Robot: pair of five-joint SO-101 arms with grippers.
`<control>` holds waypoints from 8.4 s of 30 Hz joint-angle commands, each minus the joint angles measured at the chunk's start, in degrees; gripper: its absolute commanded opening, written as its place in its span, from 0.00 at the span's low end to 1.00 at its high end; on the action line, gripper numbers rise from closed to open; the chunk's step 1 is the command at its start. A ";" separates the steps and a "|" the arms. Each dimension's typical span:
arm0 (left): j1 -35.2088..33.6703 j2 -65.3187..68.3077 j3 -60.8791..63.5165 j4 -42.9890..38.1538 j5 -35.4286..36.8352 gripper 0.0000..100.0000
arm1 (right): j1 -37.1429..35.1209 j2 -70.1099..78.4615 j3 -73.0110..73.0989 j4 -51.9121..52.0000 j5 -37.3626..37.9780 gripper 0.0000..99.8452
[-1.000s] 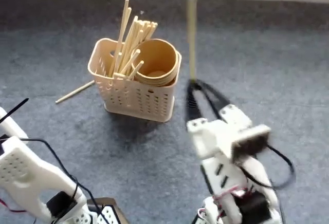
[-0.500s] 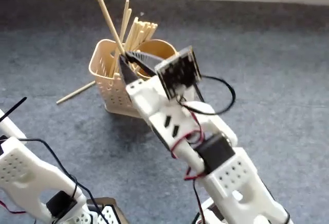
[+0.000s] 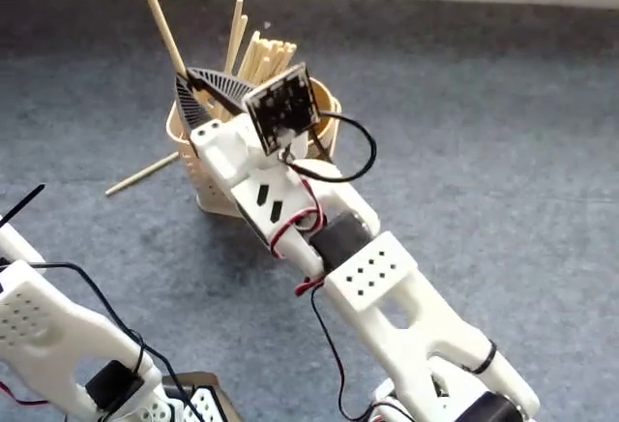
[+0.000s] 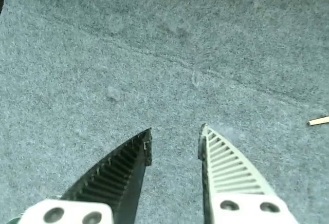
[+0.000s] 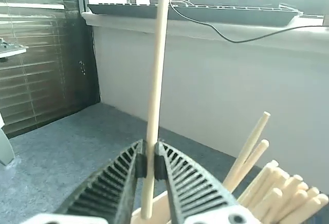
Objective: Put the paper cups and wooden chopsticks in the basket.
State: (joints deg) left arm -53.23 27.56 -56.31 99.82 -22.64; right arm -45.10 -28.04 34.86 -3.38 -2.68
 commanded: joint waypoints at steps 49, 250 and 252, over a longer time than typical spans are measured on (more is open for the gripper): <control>-2.68 -0.57 -0.48 -0.88 -0.62 0.18 | 9.01 -0.84 13.76 -19.74 -7.74 0.07; 50.59 -131.65 153.45 -22.68 15.82 0.18 | 62.20 -75.30 69.32 57.19 9.85 0.01; 50.59 -131.65 153.45 -22.68 15.82 0.18 | 62.20 -75.30 69.32 57.19 9.85 0.01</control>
State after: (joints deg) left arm -2.51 -103.60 96.13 76.53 -7.25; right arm 16.53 -103.38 94.90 54.55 7.60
